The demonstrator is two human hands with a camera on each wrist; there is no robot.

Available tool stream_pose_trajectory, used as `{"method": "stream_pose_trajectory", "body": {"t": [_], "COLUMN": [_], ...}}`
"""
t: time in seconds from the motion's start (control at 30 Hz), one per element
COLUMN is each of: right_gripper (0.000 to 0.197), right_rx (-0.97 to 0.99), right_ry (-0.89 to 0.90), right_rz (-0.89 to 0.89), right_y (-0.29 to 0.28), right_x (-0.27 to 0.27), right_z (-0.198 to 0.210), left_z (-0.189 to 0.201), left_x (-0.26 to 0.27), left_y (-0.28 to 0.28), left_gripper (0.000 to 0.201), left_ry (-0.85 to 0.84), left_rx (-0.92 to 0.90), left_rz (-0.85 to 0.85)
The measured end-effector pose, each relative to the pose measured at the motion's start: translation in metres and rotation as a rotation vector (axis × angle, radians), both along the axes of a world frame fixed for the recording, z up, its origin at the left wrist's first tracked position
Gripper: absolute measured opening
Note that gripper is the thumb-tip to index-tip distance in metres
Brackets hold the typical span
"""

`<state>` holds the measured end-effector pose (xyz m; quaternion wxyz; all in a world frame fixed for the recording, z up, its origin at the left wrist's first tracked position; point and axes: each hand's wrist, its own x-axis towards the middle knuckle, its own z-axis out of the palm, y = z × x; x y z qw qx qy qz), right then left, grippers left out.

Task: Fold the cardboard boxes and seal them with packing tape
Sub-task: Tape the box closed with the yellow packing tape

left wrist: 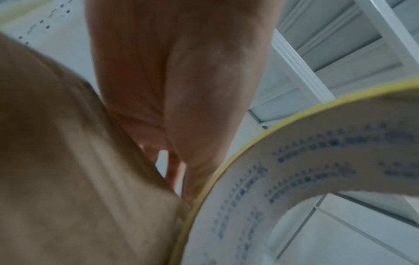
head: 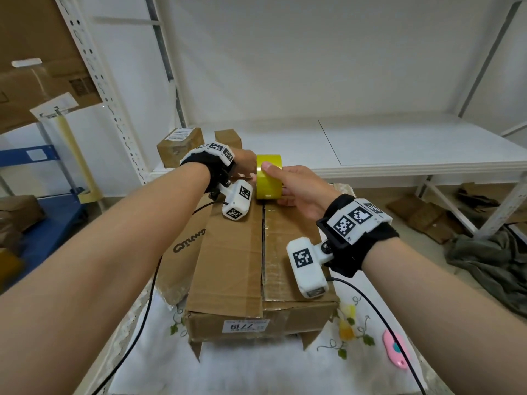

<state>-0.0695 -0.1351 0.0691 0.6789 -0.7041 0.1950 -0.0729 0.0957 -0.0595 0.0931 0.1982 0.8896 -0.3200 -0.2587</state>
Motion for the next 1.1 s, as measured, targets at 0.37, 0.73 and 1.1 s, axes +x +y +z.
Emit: {"method": "stream_pose_trajectory", "body": {"t": [0.37, 0.73, 1.1], "right_gripper": [0.030, 0.039, 0.037], "right_rx": [0.106, 0.153, 0.137], "right_ry": [0.003, 0.041, 0.044], "right_rz": [-0.072, -0.107, -0.128], "right_y": [0.009, 0.028, 0.042], "right_x": [-0.009, -0.016, -0.028], "right_z": [0.008, 0.016, 0.014], "left_z": [0.014, -0.006, -0.013], "left_x": [-0.021, -0.009, -0.008], "left_y": [0.035, 0.051, 0.047], "left_gripper": [0.061, 0.047, 0.022], "left_ry": [0.113, 0.029, -0.134], "left_rx": [-0.139, -0.115, -0.112], "left_rz": [-0.270, -0.328, -0.305]}}
